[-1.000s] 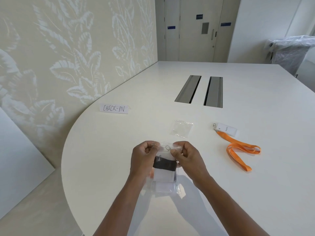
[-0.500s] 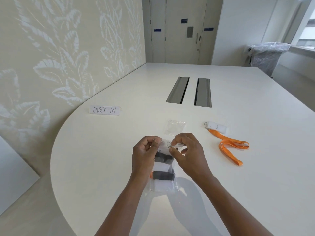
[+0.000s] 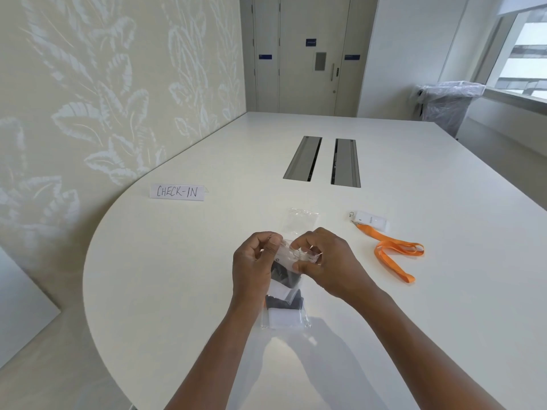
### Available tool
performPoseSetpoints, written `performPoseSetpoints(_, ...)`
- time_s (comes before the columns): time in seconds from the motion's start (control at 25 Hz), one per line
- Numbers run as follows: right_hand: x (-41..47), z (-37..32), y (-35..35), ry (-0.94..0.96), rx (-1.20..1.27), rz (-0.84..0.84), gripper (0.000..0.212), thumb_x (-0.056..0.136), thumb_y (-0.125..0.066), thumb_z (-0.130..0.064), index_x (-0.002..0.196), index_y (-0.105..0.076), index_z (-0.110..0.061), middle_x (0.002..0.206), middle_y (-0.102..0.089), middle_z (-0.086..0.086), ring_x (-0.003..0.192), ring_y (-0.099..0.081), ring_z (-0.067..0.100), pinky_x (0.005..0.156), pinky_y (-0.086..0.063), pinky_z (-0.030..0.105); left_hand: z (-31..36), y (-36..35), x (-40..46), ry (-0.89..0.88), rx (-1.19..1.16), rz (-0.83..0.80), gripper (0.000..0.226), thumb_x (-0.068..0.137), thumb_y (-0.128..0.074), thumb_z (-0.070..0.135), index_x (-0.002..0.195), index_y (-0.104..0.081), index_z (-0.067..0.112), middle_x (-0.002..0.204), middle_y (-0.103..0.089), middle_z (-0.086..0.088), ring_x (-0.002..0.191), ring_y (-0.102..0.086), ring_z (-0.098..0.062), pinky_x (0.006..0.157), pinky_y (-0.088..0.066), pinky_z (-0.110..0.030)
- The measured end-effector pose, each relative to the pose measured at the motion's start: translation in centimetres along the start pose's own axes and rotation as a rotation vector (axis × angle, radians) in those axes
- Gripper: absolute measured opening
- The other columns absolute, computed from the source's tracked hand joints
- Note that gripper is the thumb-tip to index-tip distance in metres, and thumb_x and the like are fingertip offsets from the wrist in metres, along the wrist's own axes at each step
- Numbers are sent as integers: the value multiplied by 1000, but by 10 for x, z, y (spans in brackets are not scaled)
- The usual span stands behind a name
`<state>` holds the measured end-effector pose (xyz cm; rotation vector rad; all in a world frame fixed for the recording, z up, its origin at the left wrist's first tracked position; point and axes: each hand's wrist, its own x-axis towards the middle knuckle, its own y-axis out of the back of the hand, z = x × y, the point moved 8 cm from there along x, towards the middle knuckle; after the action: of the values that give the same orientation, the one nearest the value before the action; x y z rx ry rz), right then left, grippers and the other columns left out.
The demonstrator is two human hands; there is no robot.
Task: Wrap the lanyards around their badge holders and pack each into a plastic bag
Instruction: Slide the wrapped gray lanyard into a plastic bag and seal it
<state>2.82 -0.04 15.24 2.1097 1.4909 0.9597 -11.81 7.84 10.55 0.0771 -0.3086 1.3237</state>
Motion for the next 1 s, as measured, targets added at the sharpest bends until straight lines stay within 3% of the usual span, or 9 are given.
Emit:
performPoseSetpoints(0.24, 5, 1, -2, -40, 33, 26, 22, 75, -85, -14, 81, -69, -27, 86, -61, -11, 75, -59, 2, 67, -44, 13, -4, 4, 0, -6, 33, 98, 12, 94, -66, 29, 86, -74, 30, 84, -75, 5, 76, -67, -12, 67, -56, -28)
performPoseSetpoints(0.4, 4, 6, -2, -72, 70, 33, 21, 83, -78, -8, 72, -68, -24, 71, -68, -12, 64, -64, 2, 58, -45, 10, -9, 2, 1, 31, 38, 132, 15, 97, -66, 24, 83, -73, 27, 79, -74, 0, 69, -64, -10, 66, -54, -24)
performPoseSetpoints(0.52, 4, 11, -3, -104, 65, 19, 22, 85, -74, -10, 69, -68, -23, 56, -63, -22, 51, -55, 0, 50, -40, 9, -11, -3, 3, 45, 81, 112, 16, 97, -66, 24, 82, -72, 24, 76, -73, 2, 65, -62, -6, 62, -50, -19)
performPoseSetpoints(0.64, 2, 9, -3, -69, 50, 12, 27, 86, -71, -10, 67, -63, -27, 57, -60, -24, 53, -54, -1, 52, -39, 8, -10, -9, 6, 47, 146, 25, 17, 99, -64, 27, 83, -70, 22, 71, -71, 7, 62, -59, -4, 59, -48, -17)
performPoseSetpoints(0.76, 0, 14, -3, -106, 103, 0, 24, 85, -67, -10, 67, -64, -24, 59, -64, -17, 53, -56, 1, 53, -44, 12, -12, -13, 7, 51, 174, -29, 18, 100, -63, 28, 84, -69, 21, 71, -70, 8, 63, -60, -5, 60, -48, -17)
performPoseSetpoints(0.88, 0, 21, -7, -220, 297, -43, 18, 86, -66, -7, 71, -71, -15, 64, -70, 1, 55, -64, 11, 56, -55, 26, -13, -13, 6, 49, 164, -18, 18, 99, -63, 27, 84, -69, 20, 70, -70, 8, 63, -60, -5, 60, -47, -16)
performPoseSetpoints(1.0, -1, 28, -13, -322, 519, -117, 13, 88, -72, -7, 75, -72, -8, 64, -70, 8, 53, -64, 15, 54, -53, 23, -13, -12, 6, 44, 124, -38, 18, 99, -64, 26, 84, -69, 20, 68, -68, 9, 63, -59, -5, 60, -47, -16)
